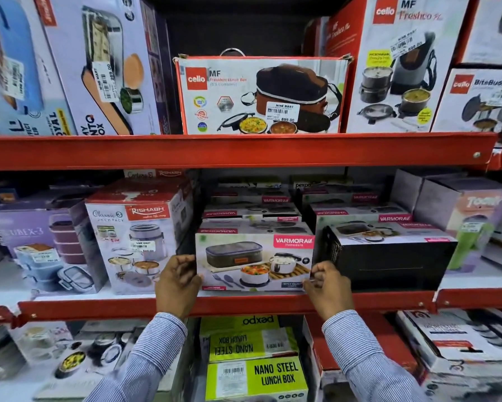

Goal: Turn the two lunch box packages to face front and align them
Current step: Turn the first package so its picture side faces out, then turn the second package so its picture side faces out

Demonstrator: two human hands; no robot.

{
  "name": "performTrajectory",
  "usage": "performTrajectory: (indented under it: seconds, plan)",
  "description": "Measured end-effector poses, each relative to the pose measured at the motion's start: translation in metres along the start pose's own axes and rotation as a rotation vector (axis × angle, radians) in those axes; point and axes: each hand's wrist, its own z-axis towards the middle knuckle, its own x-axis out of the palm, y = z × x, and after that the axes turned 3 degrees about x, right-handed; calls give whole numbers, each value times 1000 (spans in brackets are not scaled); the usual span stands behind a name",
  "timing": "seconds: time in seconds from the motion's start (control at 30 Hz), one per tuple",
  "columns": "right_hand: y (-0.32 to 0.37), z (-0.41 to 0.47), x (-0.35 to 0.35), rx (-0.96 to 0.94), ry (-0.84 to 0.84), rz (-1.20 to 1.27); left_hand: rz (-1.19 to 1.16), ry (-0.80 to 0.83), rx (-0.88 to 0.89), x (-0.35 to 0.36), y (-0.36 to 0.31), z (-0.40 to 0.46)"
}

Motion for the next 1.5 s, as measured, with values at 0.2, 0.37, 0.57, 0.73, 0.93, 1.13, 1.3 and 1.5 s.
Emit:
performTrajectory:
  seconds: [0.2, 0.37, 0.57, 0.73, 0.93, 1.13, 1.3, 1.5]
  plan:
    - [-1, 3, 2, 23, 26, -60, 66, -21, -9, 3, 11, -1]
    - [-2, 0, 1, 33, 21, -59, 98, -20, 28, 1, 18, 0]
    - [-10, -18, -26, -52, -45, -9, 191, -208, 311, -3, 10, -26]
    - [-30, -26, -77, -85, -218, 69, 221, -202, 554, 33, -19, -56]
    - [-74, 8, -149, -86, -398, 186, 133, 40, 559, 126, -60, -95]
    - [-119, 64, -208, -84, -382, 143, 307, 49, 442, 212, -74, -103]
    - [-131, 102, -232, 78, -120, 153, 520, 67, 321, 250, -89, -101]
    - [-135, 117, -235, 39, 72, 264, 490, 55, 178, 265, -91, -96]
